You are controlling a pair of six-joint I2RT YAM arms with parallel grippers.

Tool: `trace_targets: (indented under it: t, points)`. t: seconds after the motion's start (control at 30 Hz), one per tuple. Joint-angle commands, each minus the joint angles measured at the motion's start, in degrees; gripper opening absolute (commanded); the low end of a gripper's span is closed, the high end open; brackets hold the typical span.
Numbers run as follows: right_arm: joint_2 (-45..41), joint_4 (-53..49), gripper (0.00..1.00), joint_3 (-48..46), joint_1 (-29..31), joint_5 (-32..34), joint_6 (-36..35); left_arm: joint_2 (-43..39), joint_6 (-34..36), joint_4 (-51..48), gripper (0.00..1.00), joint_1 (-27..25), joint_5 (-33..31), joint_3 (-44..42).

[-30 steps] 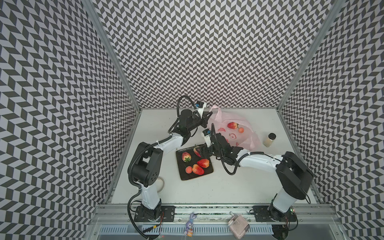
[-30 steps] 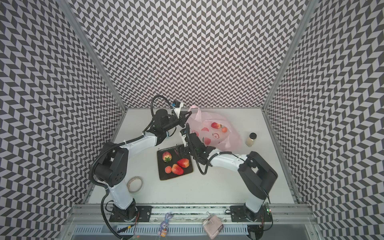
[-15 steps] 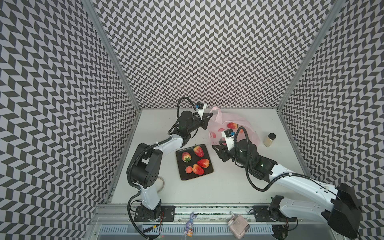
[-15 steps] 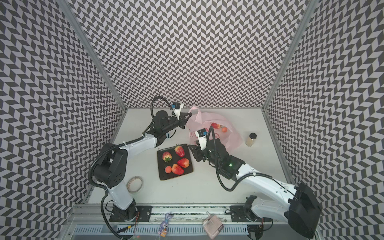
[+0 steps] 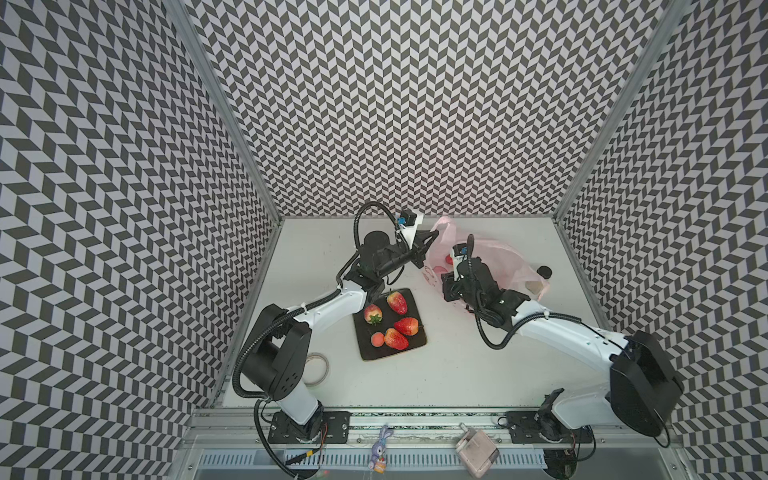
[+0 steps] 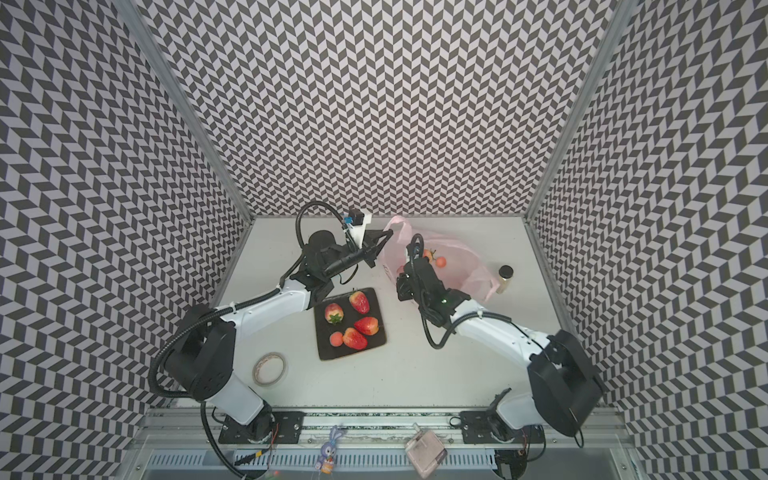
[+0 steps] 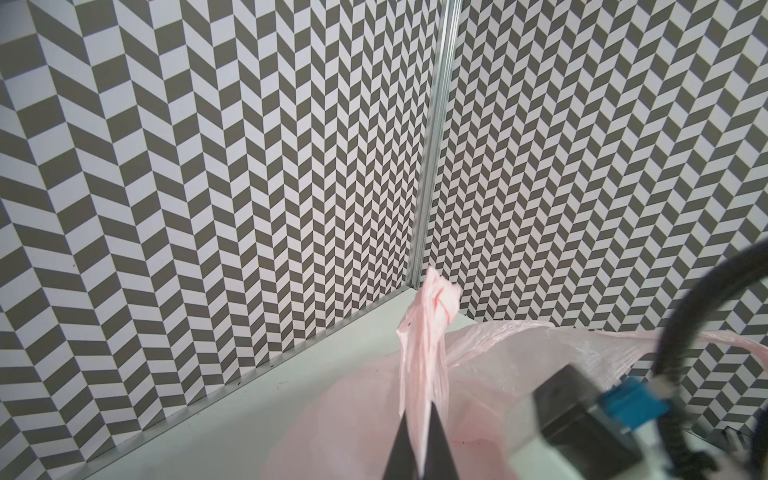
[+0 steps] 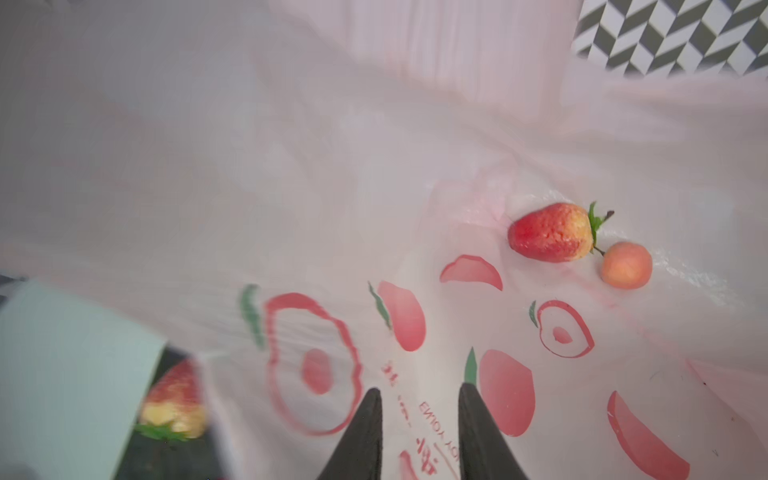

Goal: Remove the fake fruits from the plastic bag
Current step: 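Move the right gripper back into the bag toward the peach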

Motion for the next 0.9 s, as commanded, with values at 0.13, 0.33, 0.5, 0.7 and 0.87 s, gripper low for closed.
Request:
trace_targets:
  t: [0.13, 0.33, 0.5, 0.7, 0.87]
  points:
    - [6.3, -4.4, 0.31, -0.2, -5.2, -2.7, -1.5, -3.6, -0.8, 3.9, 0.00, -1.2, -2.5, -2.7]
    - [5.6, -3.9, 0.40, -3.3, -11.0, -8.9, 8.8, -5.7, -0.8, 6.2, 0.00, -3.1, -2.4, -7.4]
    - [4.4, 1.3, 0.49, -6.2, -16.9, -14.0, 20.6, -7.6, -0.8, 7.7, 0.00, -5.5, -2.4, -11.4]
    - [3.8, 8.4, 0.55, -6.0, -20.3, -18.1, 29.1, -9.1, -0.5, 8.2, 0.00, -8.0, -2.4, -14.5]
    - [3.8, 13.9, 0.63, -5.8, -22.0, -21.6, 35.1, -8.9, 0.1, 7.8, 0.00, -8.7, -2.2, -15.0]
